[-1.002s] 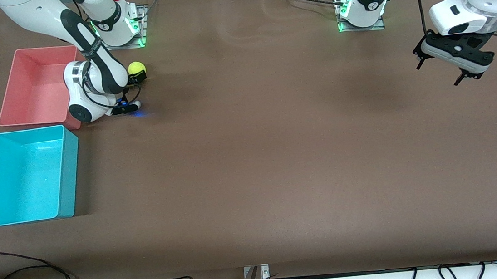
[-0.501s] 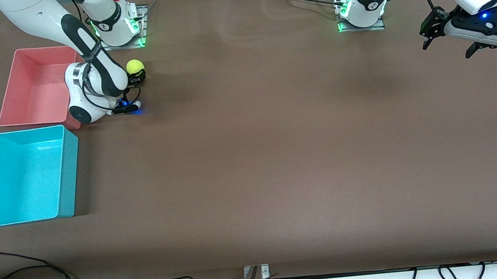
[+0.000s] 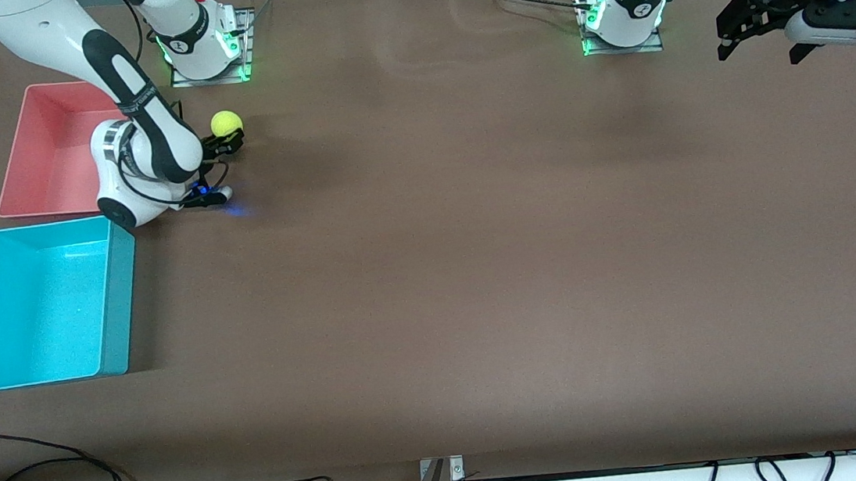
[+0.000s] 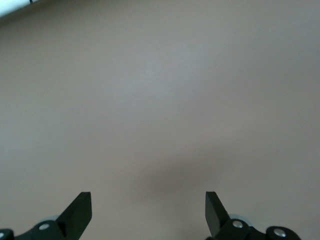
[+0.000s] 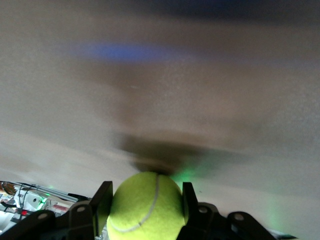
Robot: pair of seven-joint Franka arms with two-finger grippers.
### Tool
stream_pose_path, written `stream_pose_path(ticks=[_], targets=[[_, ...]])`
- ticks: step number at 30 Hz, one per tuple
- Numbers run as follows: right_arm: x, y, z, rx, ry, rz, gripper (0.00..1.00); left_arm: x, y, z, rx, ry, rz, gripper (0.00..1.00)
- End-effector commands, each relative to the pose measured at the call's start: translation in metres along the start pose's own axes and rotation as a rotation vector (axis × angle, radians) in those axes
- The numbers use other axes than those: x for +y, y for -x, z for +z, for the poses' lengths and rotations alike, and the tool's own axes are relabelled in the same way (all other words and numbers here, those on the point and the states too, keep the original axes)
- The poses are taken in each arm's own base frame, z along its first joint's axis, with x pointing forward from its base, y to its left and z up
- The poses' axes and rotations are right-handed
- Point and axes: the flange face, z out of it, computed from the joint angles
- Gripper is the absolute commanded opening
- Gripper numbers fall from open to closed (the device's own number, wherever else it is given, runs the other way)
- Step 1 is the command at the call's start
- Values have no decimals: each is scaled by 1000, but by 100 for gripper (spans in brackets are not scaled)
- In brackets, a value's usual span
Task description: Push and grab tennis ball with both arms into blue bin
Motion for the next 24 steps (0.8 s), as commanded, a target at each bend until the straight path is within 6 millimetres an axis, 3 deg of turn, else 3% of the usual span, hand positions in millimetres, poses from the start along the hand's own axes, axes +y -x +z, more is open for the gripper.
stream_pose_path(ticks=[1,7,13,17,24], targets=[[-16,-10,-58,33,57,-64,42,6,-4,-15,-7,25,-20,100],[-34,-13,-142,73,216,-121,42,5,-24,-27,-26,30,-15,100],[-50,-4,-220,166,342,-148,42,0,-28,-27,-27,30,-21,100],[-64,2,-258,240,425,-161,42,2,-32,-22,-36,28,-17,100],[-54,12,-309,325,567,-157,43,-5,-34,-20,-39,32,-29,100]])
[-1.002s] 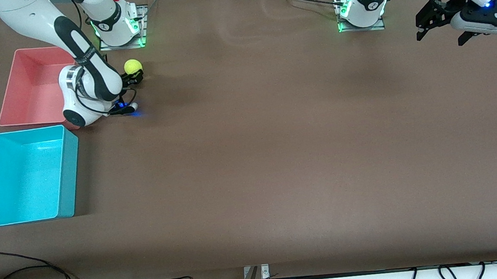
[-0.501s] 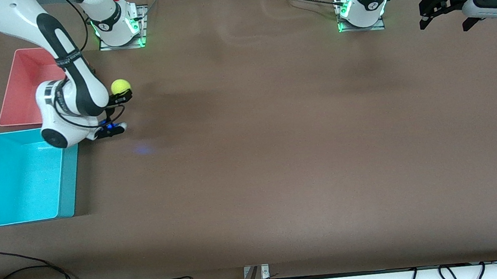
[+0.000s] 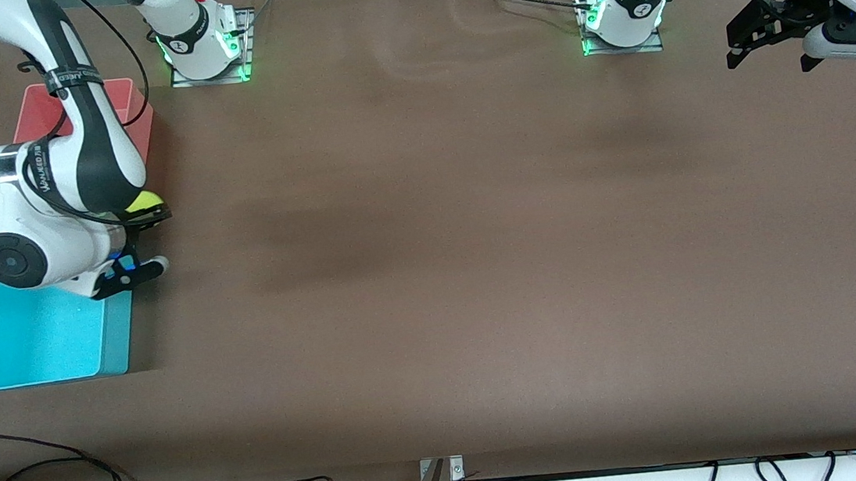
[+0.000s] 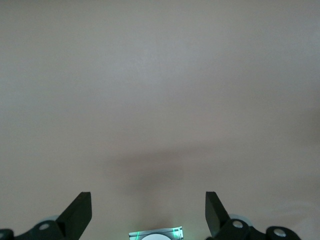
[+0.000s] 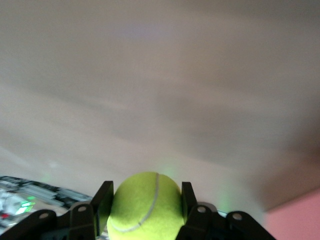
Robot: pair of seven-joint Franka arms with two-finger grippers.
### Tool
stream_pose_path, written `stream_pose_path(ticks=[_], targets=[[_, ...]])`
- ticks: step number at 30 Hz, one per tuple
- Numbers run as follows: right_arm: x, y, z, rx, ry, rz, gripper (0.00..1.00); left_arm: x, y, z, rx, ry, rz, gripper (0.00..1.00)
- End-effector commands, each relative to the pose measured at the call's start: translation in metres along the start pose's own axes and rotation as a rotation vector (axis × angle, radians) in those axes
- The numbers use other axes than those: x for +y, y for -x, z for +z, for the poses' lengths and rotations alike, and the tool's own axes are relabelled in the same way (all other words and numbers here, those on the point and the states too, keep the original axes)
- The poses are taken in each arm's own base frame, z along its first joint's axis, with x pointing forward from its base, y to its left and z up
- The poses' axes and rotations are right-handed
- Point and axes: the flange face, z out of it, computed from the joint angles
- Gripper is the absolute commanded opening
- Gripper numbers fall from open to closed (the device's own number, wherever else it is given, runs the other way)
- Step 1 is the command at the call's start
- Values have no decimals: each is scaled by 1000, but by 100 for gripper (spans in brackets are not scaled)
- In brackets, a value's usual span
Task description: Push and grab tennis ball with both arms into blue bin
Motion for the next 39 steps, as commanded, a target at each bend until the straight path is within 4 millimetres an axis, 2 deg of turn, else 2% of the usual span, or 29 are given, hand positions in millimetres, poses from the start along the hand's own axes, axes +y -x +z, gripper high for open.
stream_pose_path(ticks=[1,3,5,6,7,13,17,24,27,30,39], targets=[[26,-9,-26,33,101,-33,43,-2,-3,-7,-6,22,-15,100],[34,-11,-33,62,135,-53,43,-2,-3,-7,-6,22,-17,100],[53,-10,-35,86,174,-71,43,-4,-3,-7,-5,21,-20,100],[72,-9,-36,113,205,-101,43,-4,-3,-7,-5,21,-17,100],[81,-9,-34,123,206,-109,43,-5,-3,-7,-5,21,-17,100],[139,-8,-2,127,178,-184,43,-5,-4,-6,-7,9,-19,100],[164,-9,15,133,170,-215,43,-7,-3,-7,-5,12,-20,100],[175,-16,45,111,131,-217,43,-9,-9,-10,9,15,-22,100],[182,-20,65,109,74,-205,43,-8,-10,-15,21,20,-23,100],[191,-22,83,108,21,-190,43,-7,-16,-10,10,25,-22,100],[208,-20,115,81,-29,-199,44,-5,-18,-14,22,26,-20,100]])
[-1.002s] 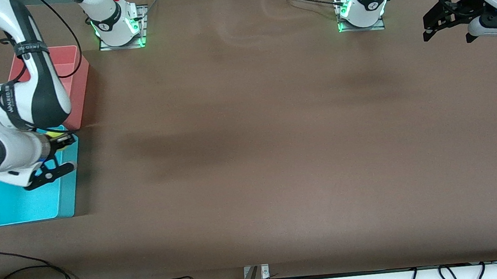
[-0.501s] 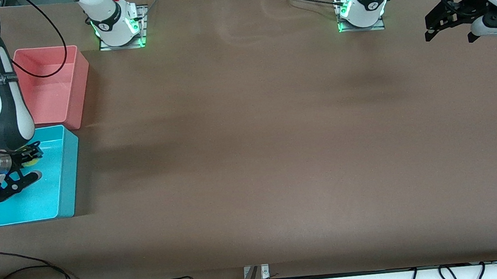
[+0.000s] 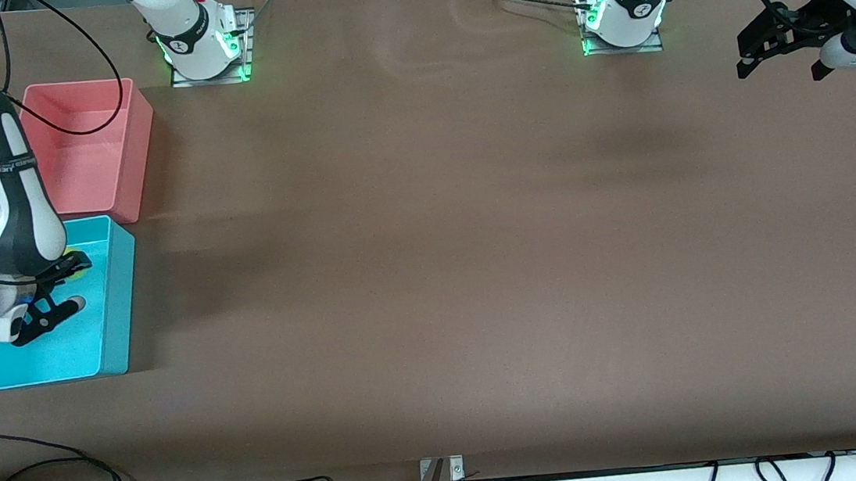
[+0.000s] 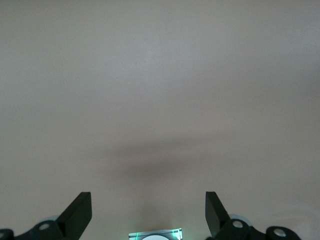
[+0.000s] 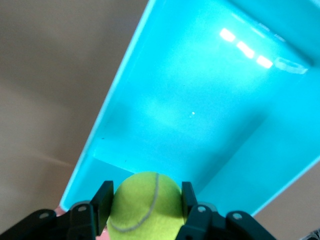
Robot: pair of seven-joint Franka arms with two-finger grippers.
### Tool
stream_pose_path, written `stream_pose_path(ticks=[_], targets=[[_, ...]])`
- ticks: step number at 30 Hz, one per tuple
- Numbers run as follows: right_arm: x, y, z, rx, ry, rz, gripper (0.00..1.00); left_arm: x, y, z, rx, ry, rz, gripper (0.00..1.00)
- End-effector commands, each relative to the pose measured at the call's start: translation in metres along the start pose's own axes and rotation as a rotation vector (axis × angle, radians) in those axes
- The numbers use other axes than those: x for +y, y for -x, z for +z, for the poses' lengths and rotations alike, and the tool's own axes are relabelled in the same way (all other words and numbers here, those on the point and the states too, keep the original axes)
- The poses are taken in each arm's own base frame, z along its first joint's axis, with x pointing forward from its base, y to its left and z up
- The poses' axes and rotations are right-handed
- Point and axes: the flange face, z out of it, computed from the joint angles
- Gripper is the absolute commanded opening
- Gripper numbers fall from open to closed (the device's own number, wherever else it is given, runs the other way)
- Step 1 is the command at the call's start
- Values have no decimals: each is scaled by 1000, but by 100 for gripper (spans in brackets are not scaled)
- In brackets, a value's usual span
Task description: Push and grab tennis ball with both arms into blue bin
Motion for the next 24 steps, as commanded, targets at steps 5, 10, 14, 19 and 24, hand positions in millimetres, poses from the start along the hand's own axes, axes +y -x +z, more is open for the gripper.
stream_pose_path(ticks=[5,10,14,19,24], targets=[[15,3,28,18,-102,6,45,6,-5,-8,6,23,-2,100],[17,1,46,15,-144,12,56,10,-5,-8,6,20,7,100],[18,2,51,10,-159,24,69,11,-5,-9,9,21,7,100],[19,3,51,8,-160,30,100,11,-5,-15,21,20,9,100],[19,3,42,19,-149,25,100,12,-4,-15,21,21,10,100]])
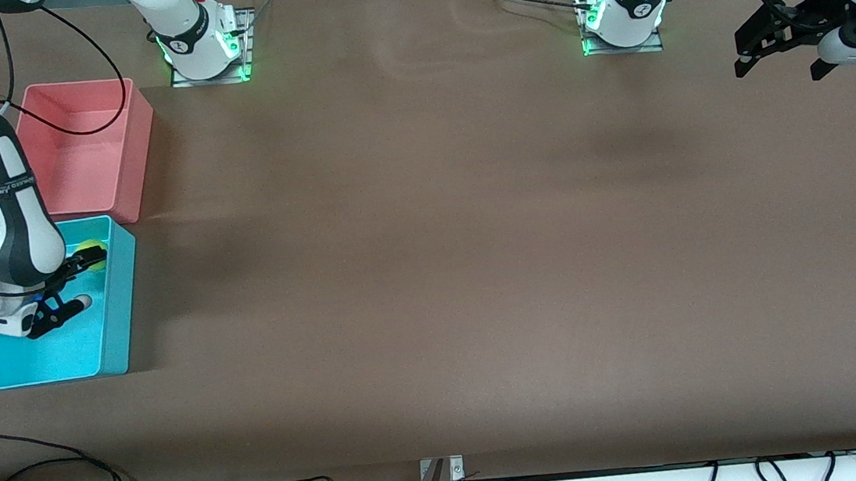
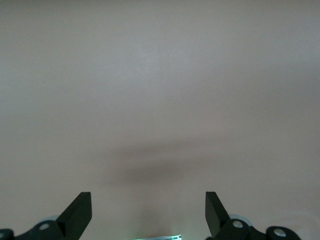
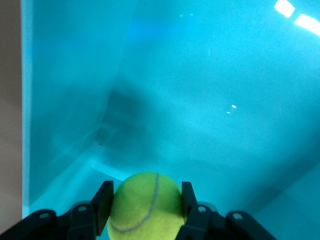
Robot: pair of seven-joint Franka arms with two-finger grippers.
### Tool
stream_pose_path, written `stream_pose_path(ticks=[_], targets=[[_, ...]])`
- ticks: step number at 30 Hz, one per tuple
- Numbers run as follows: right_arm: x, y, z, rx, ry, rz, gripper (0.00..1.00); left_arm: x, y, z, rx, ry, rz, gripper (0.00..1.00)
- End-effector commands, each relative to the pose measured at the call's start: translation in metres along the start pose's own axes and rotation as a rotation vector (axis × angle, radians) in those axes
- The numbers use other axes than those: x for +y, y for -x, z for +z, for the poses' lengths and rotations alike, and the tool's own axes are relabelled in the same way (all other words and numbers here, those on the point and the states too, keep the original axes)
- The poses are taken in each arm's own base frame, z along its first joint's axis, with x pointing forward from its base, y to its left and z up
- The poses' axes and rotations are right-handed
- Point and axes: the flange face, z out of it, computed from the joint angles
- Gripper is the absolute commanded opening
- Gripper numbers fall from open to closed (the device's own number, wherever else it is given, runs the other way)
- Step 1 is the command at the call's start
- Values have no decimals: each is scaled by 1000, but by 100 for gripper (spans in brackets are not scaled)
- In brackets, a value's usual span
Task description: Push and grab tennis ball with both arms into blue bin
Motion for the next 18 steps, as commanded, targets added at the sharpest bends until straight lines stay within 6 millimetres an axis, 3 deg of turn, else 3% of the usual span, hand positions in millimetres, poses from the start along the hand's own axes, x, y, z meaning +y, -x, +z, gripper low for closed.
stream_pose_path(ticks=[1,4,12,18], targets=[[1,0,-15,22,-14,-8,100,4,-4,-7,4,22,-6,100],[-1,2,-27,31,-3,-9,100,4,-4,-8,6,22,-6,100],[-9,10,-95,9,-13,-1,100,2,-4,-8,6,22,-9,100],[-40,15,-152,-30,-5,-4,100,2,-4,-8,4,22,-9,100]])
